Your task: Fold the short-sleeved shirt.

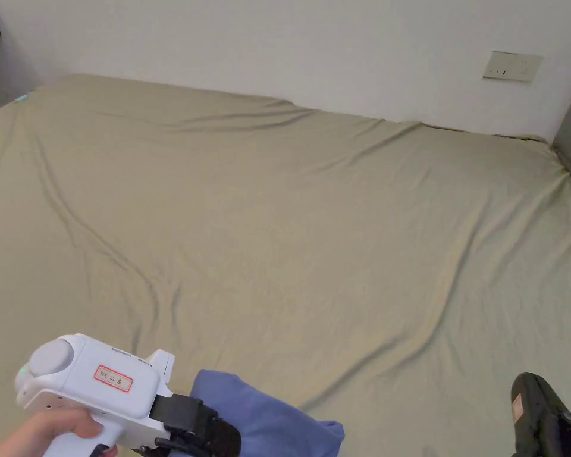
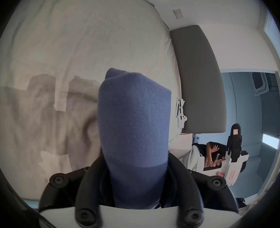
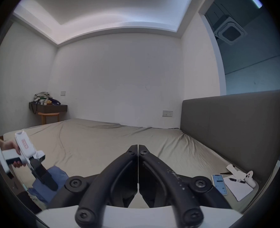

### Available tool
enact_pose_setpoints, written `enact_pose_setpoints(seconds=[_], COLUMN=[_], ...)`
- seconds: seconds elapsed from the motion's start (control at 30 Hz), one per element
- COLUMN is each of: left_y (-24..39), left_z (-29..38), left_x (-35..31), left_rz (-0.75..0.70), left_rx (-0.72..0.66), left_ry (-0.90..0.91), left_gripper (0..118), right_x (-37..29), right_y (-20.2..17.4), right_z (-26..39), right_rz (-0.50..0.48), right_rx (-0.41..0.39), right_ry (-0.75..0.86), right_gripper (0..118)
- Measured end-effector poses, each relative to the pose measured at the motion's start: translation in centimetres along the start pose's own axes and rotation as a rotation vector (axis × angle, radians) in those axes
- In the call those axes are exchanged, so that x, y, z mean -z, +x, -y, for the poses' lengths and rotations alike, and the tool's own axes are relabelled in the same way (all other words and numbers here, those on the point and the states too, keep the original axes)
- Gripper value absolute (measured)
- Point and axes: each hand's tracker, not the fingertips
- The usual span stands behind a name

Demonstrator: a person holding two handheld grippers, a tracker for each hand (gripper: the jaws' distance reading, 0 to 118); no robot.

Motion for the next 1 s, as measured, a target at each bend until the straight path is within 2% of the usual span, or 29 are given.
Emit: enact_pose_setpoints(seconds=[0.13,0.3,0.4,0.53,0.7,0.83,1.0], left_y=[-0.6,-3.0,-5.6,-10.4,-17.3,-22.2,-27.5], left_z=[-0.4,-1.5,-2.0,-2.4,-2.3,-2.4,-2.8], left_x=[-6.5,-16.9,-22.7,-29.7,-36.3,-40.5,-44.1], left_rz=[-0.056,-0.203,-0.306,-0.406,-0.435,-0.410,-0.416], left_rx=[-0.026,-0.049,-0.086,-0.176,-0.280,-0.321,-0.373], left_ry=[0.044,0.115,0.160,0.210,0.262,0.288,0.336], left_gripper=[35,35,35,35,35,35,35], right_x=[1.2,2.9,4.3,6.7,9.7,11.9,13.7], right_y=[-1.3,-3.8,-5.6,-8.7,-13.6,-17.1,-21.3], right_z=[-0.5,-1.5,-2.1,-2.5,-2.9,-3.1,-3.4], right_rz=[-0.021,-0.043,-0.046,-0.075,-0.143,-0.215,-0.260], right_rx=[0.002,-0.045,-0.066,-0.047,-0.090,-0.050,-0.078], right_ry=[-0.024,-0.060,-0.078,-0.129,-0.162,-0.183,-0.178], right_gripper=[3,3,3,3,3,3,3])
